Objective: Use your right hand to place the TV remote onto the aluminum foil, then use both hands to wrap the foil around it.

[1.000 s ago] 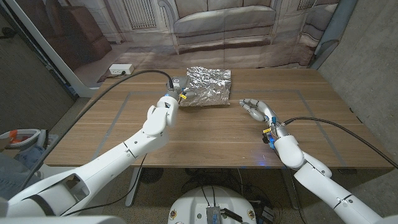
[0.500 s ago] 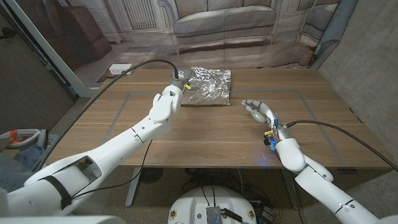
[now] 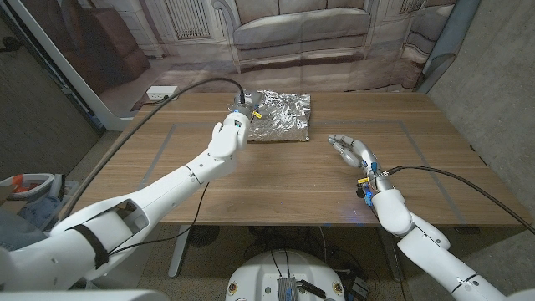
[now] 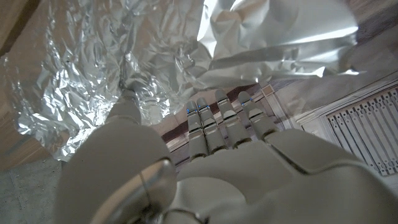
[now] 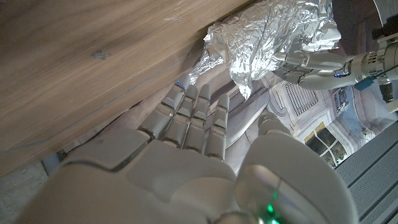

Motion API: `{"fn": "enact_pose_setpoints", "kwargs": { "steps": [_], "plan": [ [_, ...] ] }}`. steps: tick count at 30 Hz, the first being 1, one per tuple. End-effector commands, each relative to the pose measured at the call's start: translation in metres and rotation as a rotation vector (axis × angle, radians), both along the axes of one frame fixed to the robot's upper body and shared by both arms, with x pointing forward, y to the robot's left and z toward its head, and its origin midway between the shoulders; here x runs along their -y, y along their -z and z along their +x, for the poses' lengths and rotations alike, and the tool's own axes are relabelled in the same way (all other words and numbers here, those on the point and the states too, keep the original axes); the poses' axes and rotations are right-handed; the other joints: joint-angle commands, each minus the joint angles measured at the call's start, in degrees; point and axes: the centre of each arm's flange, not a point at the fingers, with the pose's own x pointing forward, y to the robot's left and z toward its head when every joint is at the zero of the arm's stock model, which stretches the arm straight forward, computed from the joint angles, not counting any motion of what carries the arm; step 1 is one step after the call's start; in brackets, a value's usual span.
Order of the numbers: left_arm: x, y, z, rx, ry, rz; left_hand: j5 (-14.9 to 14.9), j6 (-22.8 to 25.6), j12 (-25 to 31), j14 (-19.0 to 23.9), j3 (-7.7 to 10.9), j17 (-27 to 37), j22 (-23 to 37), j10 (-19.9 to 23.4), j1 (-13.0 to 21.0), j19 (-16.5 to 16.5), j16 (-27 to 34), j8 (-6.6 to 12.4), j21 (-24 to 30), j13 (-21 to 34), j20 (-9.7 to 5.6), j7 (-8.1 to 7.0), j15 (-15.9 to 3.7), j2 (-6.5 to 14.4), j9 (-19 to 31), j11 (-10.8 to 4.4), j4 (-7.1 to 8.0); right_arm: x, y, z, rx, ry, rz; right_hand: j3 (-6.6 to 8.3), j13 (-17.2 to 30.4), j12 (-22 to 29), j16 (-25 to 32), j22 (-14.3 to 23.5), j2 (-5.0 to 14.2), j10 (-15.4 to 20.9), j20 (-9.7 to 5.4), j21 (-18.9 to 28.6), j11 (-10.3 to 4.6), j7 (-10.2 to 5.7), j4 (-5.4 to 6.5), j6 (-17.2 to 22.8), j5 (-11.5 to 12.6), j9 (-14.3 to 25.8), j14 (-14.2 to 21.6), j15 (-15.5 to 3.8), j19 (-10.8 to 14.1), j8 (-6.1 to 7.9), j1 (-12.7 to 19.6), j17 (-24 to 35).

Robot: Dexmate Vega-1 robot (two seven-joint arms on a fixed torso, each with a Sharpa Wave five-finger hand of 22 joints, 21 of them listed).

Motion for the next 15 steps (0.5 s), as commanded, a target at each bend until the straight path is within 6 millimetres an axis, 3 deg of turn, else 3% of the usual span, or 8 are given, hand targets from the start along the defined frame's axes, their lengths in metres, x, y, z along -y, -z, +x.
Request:
{"fn": "enact_pose_setpoints", "kwargs": {
  "steps": [1,15],
  "plan": [
    [0.001,0.023,0.018,-0.005,-0.042,0.021,0.6,0.8,0.2,0.2,0.04,0.1,0.0,0.4,0.5,-0.2,-0.1,0.42,-0.2,0.2,0.03,0.05,-0.49,0.1,0.1,-0.40,-0.23,0.000,0.002,0.001,-0.006,-0.009,0.013,0.18,0.2,0.1,-0.2,0.2,-0.03,0.4,-0.02,-0.2,0.23,0.12,-0.41,0.6,0.3,0.0,0.2,0.10,0.5,-0.12,-0.3,0.1],
    [0.004,0.031,0.030,0.014,-0.054,0.031,0.7,1.5,0.2,0.5,0.18,0.0,0.0,0.9,1.0,-0.2,0.0,0.57,-0.2,0.2,0.03,-0.12,-0.79,0.2,0.1,-0.60,-0.49,0.002,-0.002,0.002,-0.002,-0.008,0.017,0.08,0.2,0.0,-0.2,0.2,-0.14,0.4,0.04,-0.3,0.32,0.13,-0.43,0.8,0.3,0.0,0.1,0.14,0.5,-0.09,-0.7,0.1]
  ]
}}
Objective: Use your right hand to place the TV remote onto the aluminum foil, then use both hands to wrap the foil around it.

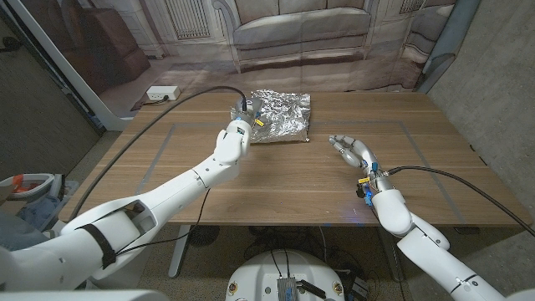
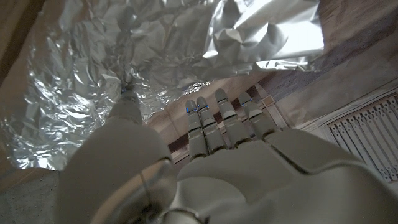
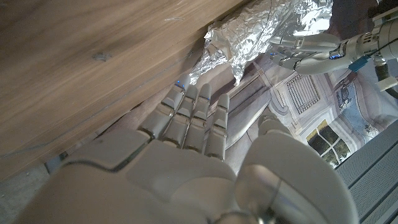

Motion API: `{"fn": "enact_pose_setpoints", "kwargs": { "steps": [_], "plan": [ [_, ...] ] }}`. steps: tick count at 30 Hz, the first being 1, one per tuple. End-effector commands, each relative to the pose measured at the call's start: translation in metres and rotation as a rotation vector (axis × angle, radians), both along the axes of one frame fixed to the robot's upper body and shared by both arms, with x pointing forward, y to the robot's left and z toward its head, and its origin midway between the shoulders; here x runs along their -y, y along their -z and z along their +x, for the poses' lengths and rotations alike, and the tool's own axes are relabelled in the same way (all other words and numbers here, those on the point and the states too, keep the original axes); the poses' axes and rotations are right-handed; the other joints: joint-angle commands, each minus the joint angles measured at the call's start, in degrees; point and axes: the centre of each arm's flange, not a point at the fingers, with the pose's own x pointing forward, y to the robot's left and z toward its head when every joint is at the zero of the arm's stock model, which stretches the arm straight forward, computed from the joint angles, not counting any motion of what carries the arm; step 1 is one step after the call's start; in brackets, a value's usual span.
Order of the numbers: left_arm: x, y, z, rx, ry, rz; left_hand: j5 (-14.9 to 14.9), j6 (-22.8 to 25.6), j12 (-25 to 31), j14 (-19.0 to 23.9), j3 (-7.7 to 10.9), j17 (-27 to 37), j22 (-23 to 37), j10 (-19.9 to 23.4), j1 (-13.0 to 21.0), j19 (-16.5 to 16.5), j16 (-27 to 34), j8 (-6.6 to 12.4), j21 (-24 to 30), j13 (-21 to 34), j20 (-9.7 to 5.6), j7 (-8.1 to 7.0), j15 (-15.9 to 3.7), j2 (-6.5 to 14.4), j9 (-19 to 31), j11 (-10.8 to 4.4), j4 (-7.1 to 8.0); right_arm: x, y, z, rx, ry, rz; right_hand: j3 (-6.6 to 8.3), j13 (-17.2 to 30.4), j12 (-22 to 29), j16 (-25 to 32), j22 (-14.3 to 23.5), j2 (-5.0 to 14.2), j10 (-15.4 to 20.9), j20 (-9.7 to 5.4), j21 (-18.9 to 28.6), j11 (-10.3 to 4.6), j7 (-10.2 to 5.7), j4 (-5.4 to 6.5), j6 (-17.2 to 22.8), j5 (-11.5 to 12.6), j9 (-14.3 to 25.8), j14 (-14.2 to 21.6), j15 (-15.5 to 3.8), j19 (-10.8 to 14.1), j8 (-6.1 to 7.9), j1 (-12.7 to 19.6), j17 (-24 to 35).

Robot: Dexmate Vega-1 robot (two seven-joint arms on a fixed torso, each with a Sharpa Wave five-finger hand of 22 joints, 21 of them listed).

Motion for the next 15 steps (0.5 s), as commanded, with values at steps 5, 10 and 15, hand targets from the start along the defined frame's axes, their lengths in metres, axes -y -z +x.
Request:
{"fn": "enact_pose_setpoints", "kwargs": {
  "steps": [5,10,15],
  "plan": [
    [0.003,0.006,0.017,0.008,-0.008,0.002,0.3,1.0,0.2,0.2,0.21,0.0,0.0,0.7,0.8,-0.2,0.0,0.65,-0.3,0.2,-0.12,0.02,-0.56,0.1,0.1,-0.17,-0.52,0.002,-0.001,0.002,-0.006,0.002,0.008,0.05,0.2,0.0,0.0,0.2,0.05,0.4,0.05,-0.3,0.30,-0.19,-0.44,0.5,0.3,0.0,0.1,0.11,0.5,-0.10,-0.5,0.1],
    [0.005,0.005,0.037,-0.052,0.014,-0.068,0.3,1.4,0.4,0.5,0.27,0.0,0.0,1.2,0.9,-0.2,0.1,0.77,-0.3,0.2,-0.11,-0.08,-0.82,0.2,0.0,-0.35,-0.56,0.002,-0.002,0.004,-0.011,0.009,0.013,0.00,0.2,0.0,0.0,0.2,0.00,0.4,0.06,-0.3,0.38,-0.19,-0.45,0.5,0.2,0.0,0.1,0.11,0.5,-0.11,-0.7,0.1],
    [0.015,0.005,0.049,-0.062,0.042,-0.079,0.3,1.6,0.4,0.6,0.31,0.0,0.0,1.5,0.9,-0.1,0.1,0.81,-0.2,0.1,-0.16,-0.02,-0.70,0.3,0.0,-0.43,-0.58,0.003,-0.003,0.004,-0.011,0.016,0.017,-0.03,0.2,0.0,0.0,0.2,-0.03,0.4,0.07,-0.3,0.40,-0.21,-0.45,0.5,0.2,0.0,0.1,0.15,0.5,-0.11,-0.8,0.1]
  ]
}}
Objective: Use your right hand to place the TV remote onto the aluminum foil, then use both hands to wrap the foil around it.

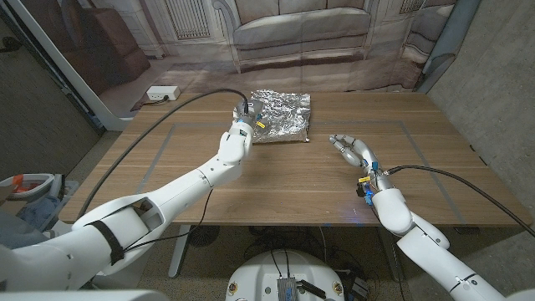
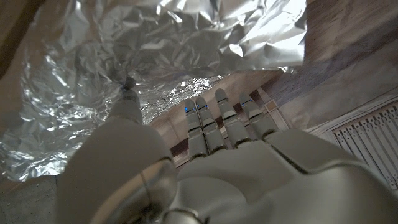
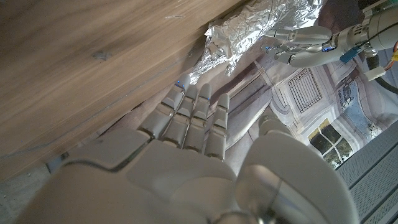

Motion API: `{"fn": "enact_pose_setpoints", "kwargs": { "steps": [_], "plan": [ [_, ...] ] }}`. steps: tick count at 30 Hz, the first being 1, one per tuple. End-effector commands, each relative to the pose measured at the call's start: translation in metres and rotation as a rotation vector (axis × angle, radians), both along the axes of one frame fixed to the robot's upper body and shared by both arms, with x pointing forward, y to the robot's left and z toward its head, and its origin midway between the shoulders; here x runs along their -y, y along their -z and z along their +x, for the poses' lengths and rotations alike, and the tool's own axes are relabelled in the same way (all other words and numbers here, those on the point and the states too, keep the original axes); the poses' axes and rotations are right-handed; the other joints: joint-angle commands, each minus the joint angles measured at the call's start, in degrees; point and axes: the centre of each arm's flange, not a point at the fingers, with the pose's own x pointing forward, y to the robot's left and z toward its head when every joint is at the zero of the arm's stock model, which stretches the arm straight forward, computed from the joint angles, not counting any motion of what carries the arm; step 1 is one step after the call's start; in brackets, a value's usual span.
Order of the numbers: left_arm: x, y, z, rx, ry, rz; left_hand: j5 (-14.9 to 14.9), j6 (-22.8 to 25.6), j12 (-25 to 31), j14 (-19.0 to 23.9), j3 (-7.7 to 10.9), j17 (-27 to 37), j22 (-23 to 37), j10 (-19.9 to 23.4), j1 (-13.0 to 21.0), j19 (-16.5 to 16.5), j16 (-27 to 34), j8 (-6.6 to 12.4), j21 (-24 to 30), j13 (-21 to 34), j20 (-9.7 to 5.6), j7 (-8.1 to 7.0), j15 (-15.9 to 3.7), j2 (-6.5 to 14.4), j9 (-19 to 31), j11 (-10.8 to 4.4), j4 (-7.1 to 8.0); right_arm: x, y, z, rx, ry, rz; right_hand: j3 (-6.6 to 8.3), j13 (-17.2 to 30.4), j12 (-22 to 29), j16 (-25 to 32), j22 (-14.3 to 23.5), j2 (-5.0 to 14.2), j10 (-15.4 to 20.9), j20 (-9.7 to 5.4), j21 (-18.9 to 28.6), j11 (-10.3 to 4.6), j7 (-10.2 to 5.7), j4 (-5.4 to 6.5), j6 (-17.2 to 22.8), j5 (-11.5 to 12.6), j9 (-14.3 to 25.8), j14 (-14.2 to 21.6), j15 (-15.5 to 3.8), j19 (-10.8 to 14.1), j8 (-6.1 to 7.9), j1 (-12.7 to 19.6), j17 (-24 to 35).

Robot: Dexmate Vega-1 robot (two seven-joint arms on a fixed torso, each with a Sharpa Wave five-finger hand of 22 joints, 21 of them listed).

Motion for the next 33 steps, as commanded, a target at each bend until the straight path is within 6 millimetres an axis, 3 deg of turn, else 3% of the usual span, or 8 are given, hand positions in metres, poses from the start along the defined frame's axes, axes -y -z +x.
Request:
{"fn": "enact_pose_setpoints", "kwargs": {
  "steps": [1,10,20,25,29,33],
  "plan": [
    [0.012,0.002,0.031,-0.051,0.037,-0.058,0.3,0.5,0.4,0.5,0.06,0.0,0.0,0.5,0.5,-0.1,0.1,0.39,-0.2,0.1,-0.22,-0.12,-0.48,0.3,0.0,-0.02,-0.33,0.002,-0.001,0.002,-0.008,0.017,0.012,0.10,0.2,0.0,0.0,0.2,-0.04,0.1,0.07,-0.3,0.12,-0.22,-0.32,0.5,0.2,0.0,0.1,0.16,0.5,-0.11,-0.8,0.1],
    [0.027,0.031,0.041,-0.110,0.067,-0.051,0.4,1.3,0.5,0.8,0.13,0.0,0.0,1.1,0.6,-0.2,0.2,0.58,-0.3,0.1,-0.31,-0.36,-0.70,0.4,0.0,-0.24,-0.39,0.004,0.002,0.002,-0.014,0.023,0.021,0.05,0.2,0.0,0.0,0.2,-0.08,0.1,0.07,-0.4,0.21,-0.25,-0.34,0.6,0.2,0.0,0.0,0.15,0.4,-0.13,-1.0,0.1],
    [0.034,0.067,0.052,-0.266,0.072,-0.081,0.5,3.5,1.0,2.6,0.41,-0.1,-0.2,3.5,1.2,1.7,0.6,1.15,0.3,0.0,-3.80,0.32,-0.66,0.8,-0.1,0.39,-0.71,0.004,-0.002,0.005,-0.019,0.018,0.009,0.05,0.2,-0.1,0.0,0.2,-0.09,0.1,0.04,-0.4,0.20,-0.15,-0.40,0.5,0.2,0.0,0.0,0.16,0.5,-0.16,-1.1,0.1],
    [0.030,0.073,0.055,-0.399,0.101,-0.160,0.4,4.5,0.8,4.0,0.51,-0.2,-0.3,4.2,1.6,5.0,0.8,1.23,1.4,0.0,-4.15,1.06,-0.46,0.9,-0.1,1.06,-0.96,0.003,-0.008,0.002,-0.004,0.014,-0.014,0.05,0.2,-0.1,0.0,0.2,-0.12,-0.1,0.01,-0.5,0.28,-0.12,-0.46,0.4,0.2,0.0,0.0,0.14,0.4,-0.22,-1.1,0.1],
    [0.029,0.070,0.045,-0.493,0.149,-0.224,0.3,5.5,0.8,5.0,0.53,-0.2,-0.3,5.0,1.6,7.0,0.9,1.40,2.1,-0.1,-3.92,2.12,0.24,1.1,-0.2,2.08,-0.95,0.003,-0.015,0.000,0.013,0.014,-0.034,0.05,0.2,-0.2,0.0,0.2,-0.15,-0.3,0.04,-0.5,-0.02,-0.17,-0.51,0.3,0.2,0.0,-0.1,0.18,0.4,-0.30,-1.2,0.1],
    [0.033,0.064,0.023,-0.545,0.204,-0.257,0.2,5.5,0.7,5.3,0.57,-0.2,-0.4,5.1,1.6,7.7,0.8,1.23,2.4,-0.1,-3.55,2.57,0.88,1.3,-0.2,2.92,-0.92,0.003,-0.019,-0.002,0.023,0.011,-0.045,0.04,0.2,-0.3,-0.1,0.2,-0.18,-0.3,0.12,-0.6,0.09,-0.15,-0.55,0.2,0.2,0.0,-0.2,0.20,0.3,-0.32,-1.2,0.1]
  ]
}}
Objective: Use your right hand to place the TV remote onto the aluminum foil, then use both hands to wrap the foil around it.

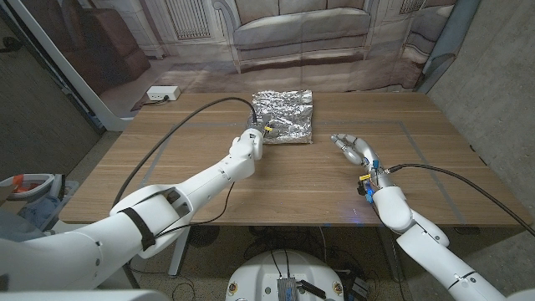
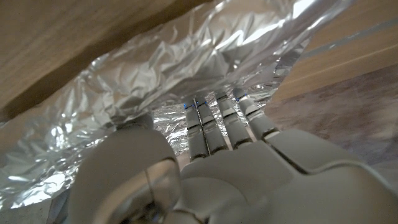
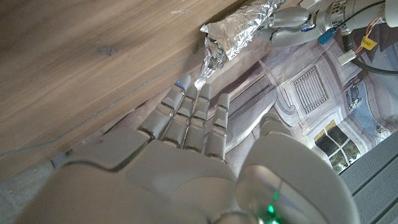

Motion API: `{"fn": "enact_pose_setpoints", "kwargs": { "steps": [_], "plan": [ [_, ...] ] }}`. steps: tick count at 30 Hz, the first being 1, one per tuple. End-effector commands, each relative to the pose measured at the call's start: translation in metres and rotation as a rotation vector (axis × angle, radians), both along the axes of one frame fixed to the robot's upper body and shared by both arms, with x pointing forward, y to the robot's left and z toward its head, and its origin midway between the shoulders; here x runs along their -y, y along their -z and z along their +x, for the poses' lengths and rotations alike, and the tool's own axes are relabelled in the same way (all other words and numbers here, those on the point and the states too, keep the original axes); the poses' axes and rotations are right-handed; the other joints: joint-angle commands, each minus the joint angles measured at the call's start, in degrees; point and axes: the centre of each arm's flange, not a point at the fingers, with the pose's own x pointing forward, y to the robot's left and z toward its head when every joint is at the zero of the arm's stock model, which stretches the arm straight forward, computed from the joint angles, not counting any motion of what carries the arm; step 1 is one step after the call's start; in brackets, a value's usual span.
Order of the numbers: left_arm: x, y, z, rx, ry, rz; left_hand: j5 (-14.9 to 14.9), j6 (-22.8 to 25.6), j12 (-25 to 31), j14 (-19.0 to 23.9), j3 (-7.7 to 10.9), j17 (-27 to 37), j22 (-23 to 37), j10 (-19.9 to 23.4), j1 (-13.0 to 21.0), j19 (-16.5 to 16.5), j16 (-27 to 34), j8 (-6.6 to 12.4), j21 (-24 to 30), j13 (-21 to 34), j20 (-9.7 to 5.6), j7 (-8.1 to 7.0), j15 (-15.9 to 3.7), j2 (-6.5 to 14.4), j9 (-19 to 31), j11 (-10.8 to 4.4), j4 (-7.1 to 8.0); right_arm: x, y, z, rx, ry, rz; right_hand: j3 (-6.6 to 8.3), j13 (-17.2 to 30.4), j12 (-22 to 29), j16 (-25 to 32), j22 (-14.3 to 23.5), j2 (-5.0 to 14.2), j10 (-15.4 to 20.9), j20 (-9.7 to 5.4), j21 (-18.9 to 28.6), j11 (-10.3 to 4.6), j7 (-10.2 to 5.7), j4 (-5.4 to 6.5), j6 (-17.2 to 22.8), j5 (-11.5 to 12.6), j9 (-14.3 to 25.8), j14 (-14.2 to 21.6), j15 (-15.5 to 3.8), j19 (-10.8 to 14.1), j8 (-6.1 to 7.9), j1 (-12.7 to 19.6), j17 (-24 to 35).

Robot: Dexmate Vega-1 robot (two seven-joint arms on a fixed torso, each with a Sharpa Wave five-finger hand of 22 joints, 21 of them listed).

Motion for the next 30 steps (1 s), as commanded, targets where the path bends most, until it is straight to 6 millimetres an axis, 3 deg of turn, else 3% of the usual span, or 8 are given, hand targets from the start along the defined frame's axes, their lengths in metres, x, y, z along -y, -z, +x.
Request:
{"fn": "enact_pose_setpoints", "kwargs": {
  "steps": [1,14,19,24,30],
  "plan": [
    [0.008,0.012,-0.032,-0.248,0.122,-0.128,0.0,0.4,0.5,0.8,0.05,0.3,-0.1,0.6,0.5,1.0,0.4,0.32,0.4,0.4,0.42,0.83,0.48,0.2,0.3,1.05,-0.36,-0.001,-0.014,-0.005,0.031,-0.005,-0.039,0.23,0.2,-0.3,-0.1,0.2,0.05,-0.3,0.12,-0.2,0.06,0.12,-0.37,-0.1,0.2,0.0,-0.2,0.20,0.2,-0.11,-0.4,0.1],
    [0.009,-0.004,-0.107,-0.091,0.062,-0.101,-0.2,0.0,0.1,0.3,0.53,0.4,0.0,0.3,0.7,0.9,-0.1,-0.09,0.3,0.4,1.62,1.36,1.36,1.4,0.3,1.56,-0.18,-0.002,-0.019,-0.005,0.044,-0.025,-0.069,0.22,0.2,-0.4,-0.3,0.2,-0.04,-0.6,0.23,-0.4,0.10,0.05,-0.54,-0.9,0.2,0.0,-0.8,0.37,-0.1,-0.42,-0.6,0.1],
    [0.011,-0.010,-0.126,-0.015,-0.005,-0.114,-0.4,0.6,0.2,0.6,1.03,0.3,0.0,0.8,1.3,1.2,0.0,-0.01,0.4,0.4,1.88,1.71,1.48,2.2,0.3,1.77,-0.34,-0.004,-0.023,-0.012,0.065,-0.017,-0.103,0.27,0.2,-0.8,-0.6,0.2,-0.15,-1.7,0.57,-0.9,0.11,-0.08,-0.85,-2.4,0.2,0.0,-2.0,0.67,-1.1,-0.89,-0.6,0.1],
    [0.014,-0.015,-0.132,-0.016,-0.043,-0.142,-0.6,1.0,0.3,0.9,1.39,0.3,0.0,1.2,1.8,1.2,0.0,0.02,0.4,0.4,2.22,1.93,1.57,2.7,0.3,1.88,-0.55,-0.018,-0.028,-0.035,0.098,-0.011,-0.207,0.44,0.3,-2.1,-1.1,0.1,-2.12,-7.0,2.79,-2.2,0.54,0.11,-3.66,-7.9,0.2,0.0,-7.9,1.47,-3.3,-1.48,1.0,-0.1],
    [0.020,-0.022,-0.136,0.011,-0.044,-0.153,-0.8,1.4,0.3,1.1,1.67,0.3,0.0,1.5,2.2,1.2,-0.1,0.00,0.3,0.3,2.38,2.08,1.72,3.0,0.3,1.71,-0.76,-0.037,-0.026,-0.056,0.164,-0.021,-0.281,0.74,0.3,-2.2,-1.0,-0.1,-3.00,-8.7,3.20,-2.5,1.06,0.63,-5.22,-9.8,-0.2,0.0,-9.9,1.04,-3.4,-1.47,2.5,-0.2]
  ]
}}
